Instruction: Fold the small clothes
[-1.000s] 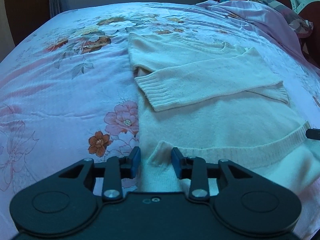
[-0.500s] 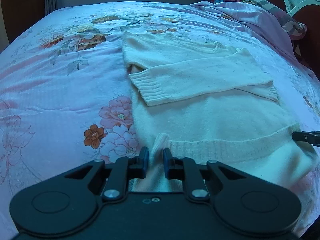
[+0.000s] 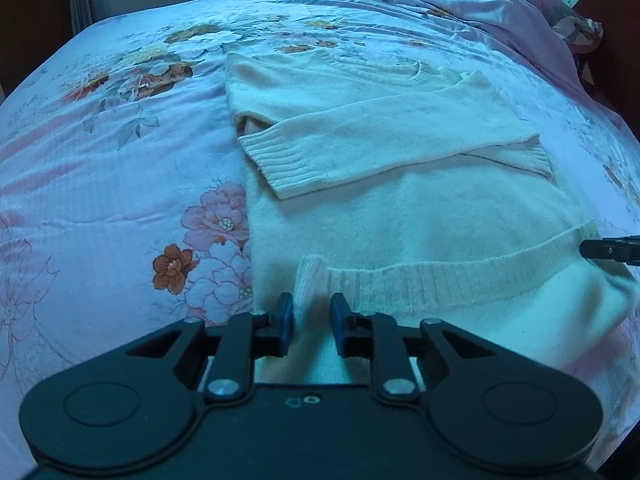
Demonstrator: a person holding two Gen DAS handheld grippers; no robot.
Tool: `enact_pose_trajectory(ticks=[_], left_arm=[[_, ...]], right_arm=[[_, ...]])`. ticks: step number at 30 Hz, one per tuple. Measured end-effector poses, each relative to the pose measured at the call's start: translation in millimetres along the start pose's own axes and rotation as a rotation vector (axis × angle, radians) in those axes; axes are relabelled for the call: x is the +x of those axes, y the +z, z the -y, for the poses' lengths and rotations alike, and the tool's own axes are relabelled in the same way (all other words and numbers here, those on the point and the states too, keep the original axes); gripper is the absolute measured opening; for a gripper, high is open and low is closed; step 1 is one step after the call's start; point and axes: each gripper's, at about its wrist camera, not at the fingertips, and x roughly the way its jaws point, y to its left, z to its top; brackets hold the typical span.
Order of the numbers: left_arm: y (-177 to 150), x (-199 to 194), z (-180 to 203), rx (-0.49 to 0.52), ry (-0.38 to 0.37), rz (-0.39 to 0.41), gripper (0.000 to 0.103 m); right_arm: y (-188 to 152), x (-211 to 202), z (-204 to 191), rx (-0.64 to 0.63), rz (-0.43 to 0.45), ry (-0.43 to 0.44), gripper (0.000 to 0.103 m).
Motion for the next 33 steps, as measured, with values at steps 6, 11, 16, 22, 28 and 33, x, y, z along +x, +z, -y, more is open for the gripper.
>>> enact_pose_trajectory(ticks=[6, 11, 16, 22, 28, 33], left_arm=[[-4.0, -10.9, 2.7, -0.017, 0.001, 0.044, 0.004], [1.4, -31.3, -0.5, -0.101, 0.002, 0.164, 0.003], [16.2, -34.2, -3.3, -0.148, -0.002, 0.199, 0.003], [45.2, -30.3, -12.8, -0.230, 0.001, 0.261, 0.003], [54.3, 29.1, -12.6, -0.189, 0.053, 0.113, 0.005], [40.1, 34.3, -12.0, -0.163, 0.032, 0.088, 0.020]], right_arm=[[-4.5, -5.8, -8.4, -0.053, 0.019, -0.016, 0.004], [-4.7, -16.8, -13.2, -0.059, 0.069, -0.017, 0.003], [13.1, -30.2, -16.1, -0.041, 0.159, -0.029, 0.003], [40.9, -29.7, -12.8, -0.011, 0.236, -0.063, 0.003], [50.2, 20.1, 13.4, 0.070, 0.098, -0.034, 0.004], [47.3, 28.6, 22.9, 0.056, 0.059, -0.016, 0.004]])
